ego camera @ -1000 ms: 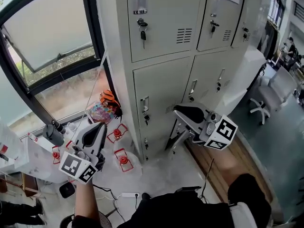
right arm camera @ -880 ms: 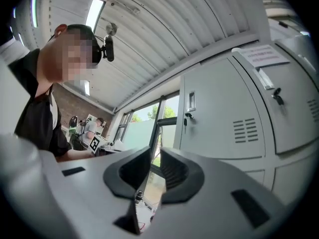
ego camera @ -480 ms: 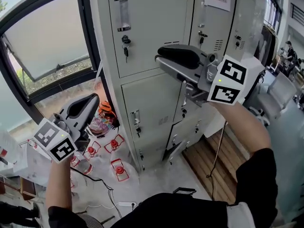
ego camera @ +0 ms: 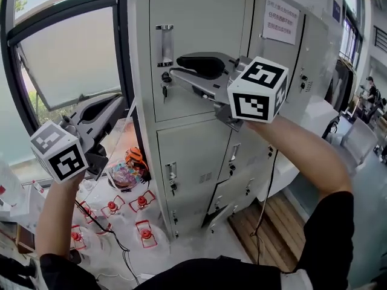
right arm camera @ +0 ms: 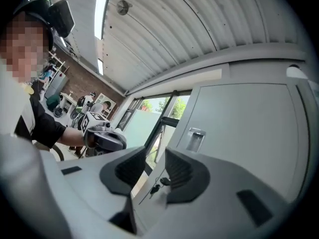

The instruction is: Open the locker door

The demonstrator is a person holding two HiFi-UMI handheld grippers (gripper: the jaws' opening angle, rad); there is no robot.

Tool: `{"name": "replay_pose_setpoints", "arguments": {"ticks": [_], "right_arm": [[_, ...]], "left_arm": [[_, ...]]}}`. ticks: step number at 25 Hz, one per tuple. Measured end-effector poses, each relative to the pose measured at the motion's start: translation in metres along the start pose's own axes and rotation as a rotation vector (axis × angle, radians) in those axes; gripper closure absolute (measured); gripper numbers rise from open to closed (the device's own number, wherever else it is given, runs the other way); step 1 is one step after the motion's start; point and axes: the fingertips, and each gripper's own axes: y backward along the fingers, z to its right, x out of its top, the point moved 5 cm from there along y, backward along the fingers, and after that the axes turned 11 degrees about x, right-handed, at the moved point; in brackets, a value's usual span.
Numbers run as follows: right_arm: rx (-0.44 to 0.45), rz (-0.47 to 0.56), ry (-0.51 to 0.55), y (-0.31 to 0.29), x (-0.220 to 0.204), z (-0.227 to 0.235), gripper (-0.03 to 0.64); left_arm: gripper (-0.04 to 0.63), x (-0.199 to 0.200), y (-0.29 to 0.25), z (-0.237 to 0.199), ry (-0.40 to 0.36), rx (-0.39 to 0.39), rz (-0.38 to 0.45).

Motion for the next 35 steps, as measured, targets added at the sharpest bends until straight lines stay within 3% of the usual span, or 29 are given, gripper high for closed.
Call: {"name": "replay_pose_setpoints", "arguments": {"ticks": [5,10,18,35], "right_arm": [[-0.046,0.011,-0.059,-0.021,0.005,0.025,0.502],[-0.102,-0.033,-0.039,-0.035,0.009,0.041,0.502],[-0.152,-0.097,-0.104,-0.041,0.006,0.059,0.495],[-0.204,-0.119,-0.200,-0.061,0.001,0.067,0.495]], "left_arm": [[0.578,0.021,-0.012,-0.002,-0.079,0.011,0.015],[0.578,0.031,-0.012,-0.004,-0.114,0.008,0.002],[0.578,0.034,0.008,0.004,-0.111,-0.014,0.013],[0.578,0.028,0.043,0.034,-0.135,-0.078,-0.010]]}}
